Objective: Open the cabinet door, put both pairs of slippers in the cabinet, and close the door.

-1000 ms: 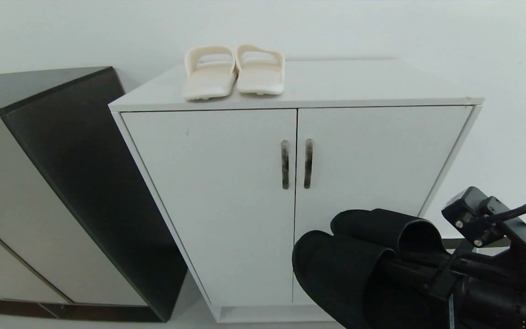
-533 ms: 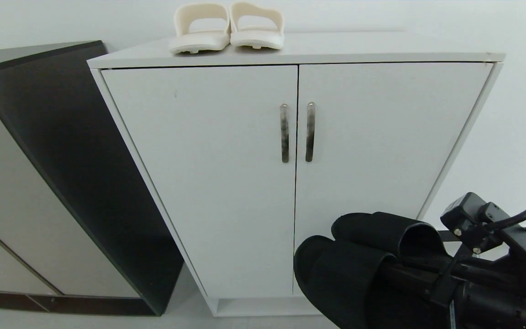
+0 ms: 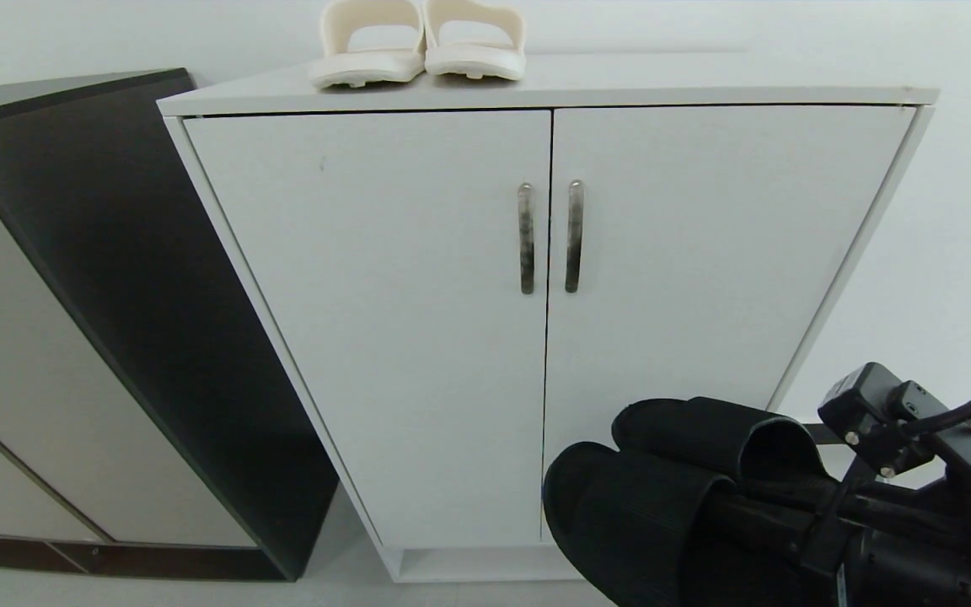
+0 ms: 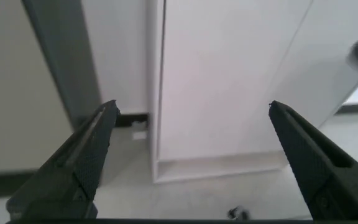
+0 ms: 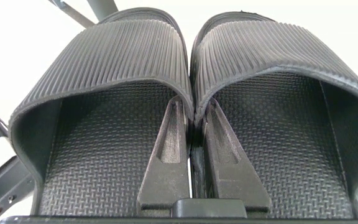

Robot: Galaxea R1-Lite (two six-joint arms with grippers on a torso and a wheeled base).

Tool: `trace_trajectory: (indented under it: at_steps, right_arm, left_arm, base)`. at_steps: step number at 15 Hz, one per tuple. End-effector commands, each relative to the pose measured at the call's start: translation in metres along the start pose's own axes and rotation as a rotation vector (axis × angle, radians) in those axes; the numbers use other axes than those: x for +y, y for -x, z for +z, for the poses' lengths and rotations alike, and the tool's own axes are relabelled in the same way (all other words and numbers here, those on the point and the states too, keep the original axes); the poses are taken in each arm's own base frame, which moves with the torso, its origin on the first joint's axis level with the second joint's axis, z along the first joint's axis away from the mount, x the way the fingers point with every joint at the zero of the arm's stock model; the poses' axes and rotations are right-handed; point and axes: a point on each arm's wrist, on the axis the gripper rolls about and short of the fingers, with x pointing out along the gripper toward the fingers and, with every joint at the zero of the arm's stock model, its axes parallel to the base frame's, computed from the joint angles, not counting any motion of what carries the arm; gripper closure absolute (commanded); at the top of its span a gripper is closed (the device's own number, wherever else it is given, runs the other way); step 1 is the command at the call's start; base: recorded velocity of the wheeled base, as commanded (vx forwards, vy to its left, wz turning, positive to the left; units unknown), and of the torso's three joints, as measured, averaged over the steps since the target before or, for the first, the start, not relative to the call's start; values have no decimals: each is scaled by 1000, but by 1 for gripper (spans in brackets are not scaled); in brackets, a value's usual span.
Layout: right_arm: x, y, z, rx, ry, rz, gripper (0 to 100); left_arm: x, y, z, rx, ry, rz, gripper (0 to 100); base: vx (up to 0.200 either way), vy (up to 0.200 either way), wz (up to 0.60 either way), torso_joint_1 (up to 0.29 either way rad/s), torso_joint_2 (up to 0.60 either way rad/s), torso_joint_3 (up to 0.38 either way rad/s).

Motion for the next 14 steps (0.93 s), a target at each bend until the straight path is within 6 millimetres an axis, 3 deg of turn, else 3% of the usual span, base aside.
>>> trace_trajectory:
  at_steps: [1, 3, 5, 6, 10, 11, 14]
  right_arm:
    - [0, 0, 0, 0, 0, 0, 100]
    - [0, 0, 0, 2, 1, 6, 100]
    - [0, 0, 0, 2, 2, 12, 100]
    - [0, 1, 0, -4, 1, 12, 100]
    - [0, 0, 0, -1, 3, 12, 100]
    - [0, 1, 1, -7, 3, 13, 100]
    - [1, 1, 1, -7, 5, 14, 100]
  left_arm:
    - [-5, -20, 56, 43, 62, -85, 0]
    - [-14, -58, 73, 164, 20, -313, 0]
    - [-18, -85, 76, 204, -14, -364, 0]
    - [-25, -108, 81, 210, -84, -438, 0]
    - [-68, -126, 97, 212, -131, -709, 0]
    - [-87, -130, 99, 223, -157, -738, 0]
    - [-116, -150, 116, 210, -161, -769, 0]
  base:
    - [0, 0, 0, 0, 0, 0]
    - [0, 0, 0, 0, 0, 0]
    - [0, 0, 0, 0, 0, 0]
    - [0, 0, 0, 0, 0, 0]
    - [0, 0, 0, 0, 0, 0]
    - [0, 0, 0, 0, 0, 0]
    - [0, 0, 0, 0, 0, 0]
